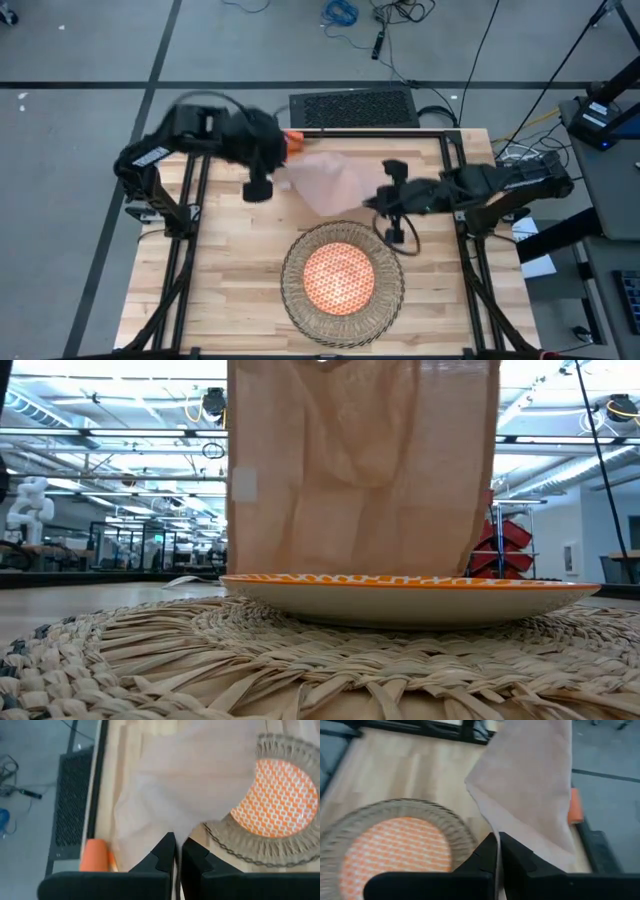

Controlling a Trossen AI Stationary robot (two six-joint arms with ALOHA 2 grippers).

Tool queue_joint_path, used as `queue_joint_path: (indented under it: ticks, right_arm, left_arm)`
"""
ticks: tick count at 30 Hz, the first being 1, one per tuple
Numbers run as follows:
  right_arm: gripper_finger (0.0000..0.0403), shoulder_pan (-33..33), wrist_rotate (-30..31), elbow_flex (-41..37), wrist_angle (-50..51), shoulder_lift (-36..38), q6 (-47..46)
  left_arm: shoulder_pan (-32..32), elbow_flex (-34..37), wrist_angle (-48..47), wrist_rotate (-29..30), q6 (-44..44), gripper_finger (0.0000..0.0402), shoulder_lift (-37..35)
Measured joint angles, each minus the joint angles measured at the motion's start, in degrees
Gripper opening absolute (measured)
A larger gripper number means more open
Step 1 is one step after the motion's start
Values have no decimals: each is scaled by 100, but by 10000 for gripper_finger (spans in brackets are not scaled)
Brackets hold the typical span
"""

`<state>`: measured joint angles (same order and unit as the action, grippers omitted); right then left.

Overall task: Set table place
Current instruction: Fold the napkin

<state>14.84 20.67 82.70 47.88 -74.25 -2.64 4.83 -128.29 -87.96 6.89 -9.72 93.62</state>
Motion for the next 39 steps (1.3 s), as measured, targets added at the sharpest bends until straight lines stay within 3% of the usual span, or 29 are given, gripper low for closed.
queue_joint_path:
  ticks: [9,19,27,39]
  right_arm:
    - [0,1283,42,-989,-598,111,-1050]
    - [0,2342,319,-2200,-2392,95,-1665]
    - [0,2618,323,-2838,-3305,-3,-1965]
    - [0,3065,295,-2873,-4057,-684,-2314]
  left_arm:
    - [-1144,1711,328,527,787,0,4]
    - [-2253,3108,1096,921,1535,0,4]
    - [-2899,3318,1110,1302,2228,0,4]
    - [-3827,3335,1148,1765,3186,0,-1]
